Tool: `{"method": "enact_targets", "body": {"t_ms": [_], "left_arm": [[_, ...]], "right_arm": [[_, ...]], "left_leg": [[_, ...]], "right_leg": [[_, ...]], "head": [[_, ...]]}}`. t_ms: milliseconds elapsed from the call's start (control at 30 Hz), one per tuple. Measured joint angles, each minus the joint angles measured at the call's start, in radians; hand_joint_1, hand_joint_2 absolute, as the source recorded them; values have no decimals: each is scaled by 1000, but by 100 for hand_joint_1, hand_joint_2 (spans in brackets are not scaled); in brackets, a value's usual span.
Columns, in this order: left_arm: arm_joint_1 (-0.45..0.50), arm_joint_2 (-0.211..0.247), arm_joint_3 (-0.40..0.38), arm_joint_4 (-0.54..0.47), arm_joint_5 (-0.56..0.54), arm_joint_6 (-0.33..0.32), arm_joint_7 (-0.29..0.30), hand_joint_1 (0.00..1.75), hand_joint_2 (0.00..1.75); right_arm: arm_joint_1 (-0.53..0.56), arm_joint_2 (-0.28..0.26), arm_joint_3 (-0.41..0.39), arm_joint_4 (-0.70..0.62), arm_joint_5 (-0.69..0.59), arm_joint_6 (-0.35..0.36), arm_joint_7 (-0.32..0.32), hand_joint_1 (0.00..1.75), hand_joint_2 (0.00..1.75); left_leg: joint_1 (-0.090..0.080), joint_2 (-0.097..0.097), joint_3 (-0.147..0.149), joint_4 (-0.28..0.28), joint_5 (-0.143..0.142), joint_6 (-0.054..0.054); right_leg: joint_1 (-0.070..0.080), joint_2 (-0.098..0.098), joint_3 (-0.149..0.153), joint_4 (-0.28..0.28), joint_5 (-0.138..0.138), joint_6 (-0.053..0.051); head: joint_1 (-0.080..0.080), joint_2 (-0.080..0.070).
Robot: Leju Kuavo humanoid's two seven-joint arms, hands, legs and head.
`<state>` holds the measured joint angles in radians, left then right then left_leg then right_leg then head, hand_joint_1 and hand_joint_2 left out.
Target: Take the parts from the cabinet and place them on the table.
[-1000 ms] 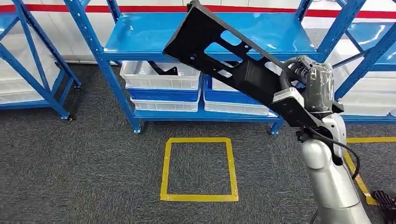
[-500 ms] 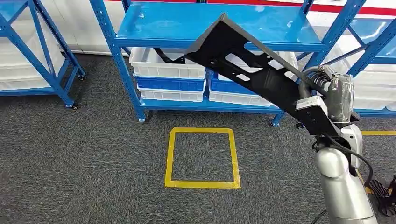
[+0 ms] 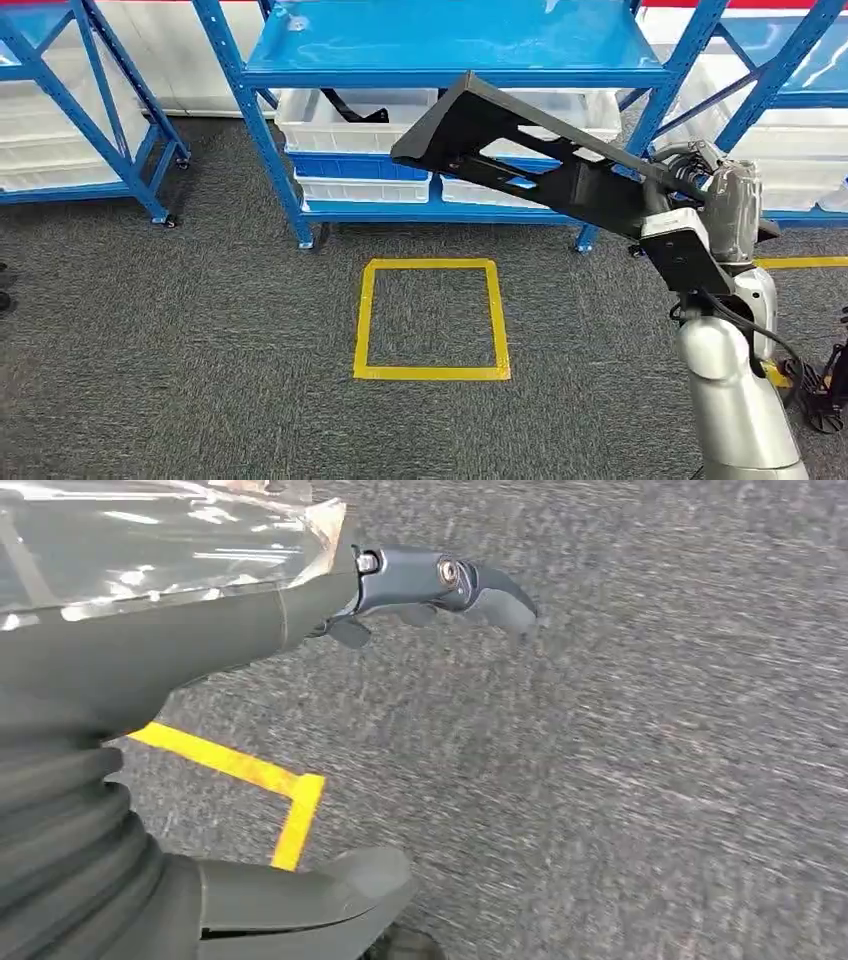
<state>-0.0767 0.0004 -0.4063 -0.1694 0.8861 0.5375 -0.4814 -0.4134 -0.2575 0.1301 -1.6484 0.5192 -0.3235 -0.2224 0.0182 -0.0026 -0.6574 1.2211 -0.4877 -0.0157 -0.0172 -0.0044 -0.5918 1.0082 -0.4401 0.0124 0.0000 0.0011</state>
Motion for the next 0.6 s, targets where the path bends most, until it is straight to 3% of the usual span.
{"method": "enact_targets", "body": {"t_ms": [33, 67, 100, 167, 200, 233, 300, 333, 367, 400, 433, 467, 500, 533, 567, 600], "left_arm": [[0, 1, 0, 0, 0, 0, -2, 0, 175], [-1, 2, 1, 0, 2, -1, -3, 0, 175], [-1, 3, 1, 0, 3, -1, -5, 0, 175], [1, 3, 2, 0, 3, -1, -6, 0, 175], [1, 4, 2, 0, 5, -1, -6, 0, 175], [2, 3, 3, 0, 6, -1, -6, 0, 175], [1, 5, 3, 0, 6, -1, -6, 0, 175], [1, 5, 3, 0, 6, -1, -6, 0, 175], [2, 5, 3, 0, 7, -1, -6, 0, 175], [2, 5, 3, 0, 7, -1, -6, 0, 175], [2, 5, 3, 0, 7, -1, -6, 0, 175], [2, 4, 3, 0, 7, -1, -7, 0, 175], [2, 3, 3, 0, 7, -1, -7, 0, 175], [2, 2, 3, 0, 7, -1, -7, 0, 175], [2, 3, 3, 0, 7, -1, -7, 0, 175], [2, 5, 4, 0, 7, -1, -7, 0, 175]], "right_arm": [[0, 0, -2, 0, -4, -1, -3, 175, 175], [0, 0, -6, 1, -10, -1, -7, 175, 175], [-1, -2, -13, 2, -17, -3, -10, 175, 175], [-1, -2, -18, 4, -29, -10, -17, 175, 175], [0, -2, -19, 5, -32, -11, -19, 175, 175], [1, -4, -21, 7, -35, -11, -20, 175, 175], [1, -8, -26, 10, -37, -12, -23, 175, 175], [2, -8, -27, 11, -37, -13, -23, 175, 175], [5, -9, -29, 12, -40, -13, -24, 175, 175], [11, -10, -32, 14, -42, -14, -24, 175, 175], [18, -10, -34, 15, -45, -15, -25, 175, 175], [24, -10, -39, 15, -47, -17, -26, 175, 175], [26, -10, -41, 15, -48, -21, -26, 175, 175], [27, -10, -44, 15, -50, -25, -27, 175, 175], [29, -10, -47, 15, -53, -31, -29, 175, 175], [32, -10, -50, 13, -53, -34, -30, 175, 175]], "left_leg": [[1, -1, 66, -90, 11, 4], [-1, -3, 122, -171, -19, 9], [-5, -5, 132, -198, -22, 12], [-13, -5, 123, -197, -16, 21], [-15, -4, 121, -199, -9, 32], [-6, 1, 119, -215, 7, 50], [-8, 6, 94, -216, 28, 69], [-8, 7, 81, -216, 37, 69], [-9, 8, 65, -215, 48, 69], [-9, 8, 51, -215, 59, 68], [-9, 9, 37, -214, 70, 67], [-7, 10, 21, -214, 82, 63], [-6, 10, 10, -213, 91, 59], [-5, 10, -2, -211, 101, 54], [-6, 10, -9, -208, 109, 46], [-9, 9, -16, -207, 119, 38]], "right_leg": [[0, 0, -6, 5, 5, 2], [5, 0, -14, 8, 8, 7], [8, -3, -16, 10, 15, 16], [4, -4, -20, 5, 29, 37], [4, -4, -20, 2, 37, 44], [9, -3, -27, 8, 30, 47], [5, 1, -68, 89, -50, 32], [4, 2, -89, 163, -95, 29], [4, 2, -111, 244, -135, 29], [4, 2, -122, 303, -153, 35], [1, 2, -114, 323, -146, 47], [-3, 1, -80, 294, -117, 64], [-7, 1, -37, 236, -88, 76], [-12, 1, 26, 143, -62, 85], [-16, 1, 89, 44, -75, 83], [-1, 5, 134, -25, -102, 67]], "head": [[0, 0], [0, 0], [3, 0], [1, 0], [2, 0], [3, 0], [8, 0], [11, 0], [9, 0], [11, 0], [11, 0], [11, 0], [11, 0], [11, 0], [11, 0], [11, 0]]}}
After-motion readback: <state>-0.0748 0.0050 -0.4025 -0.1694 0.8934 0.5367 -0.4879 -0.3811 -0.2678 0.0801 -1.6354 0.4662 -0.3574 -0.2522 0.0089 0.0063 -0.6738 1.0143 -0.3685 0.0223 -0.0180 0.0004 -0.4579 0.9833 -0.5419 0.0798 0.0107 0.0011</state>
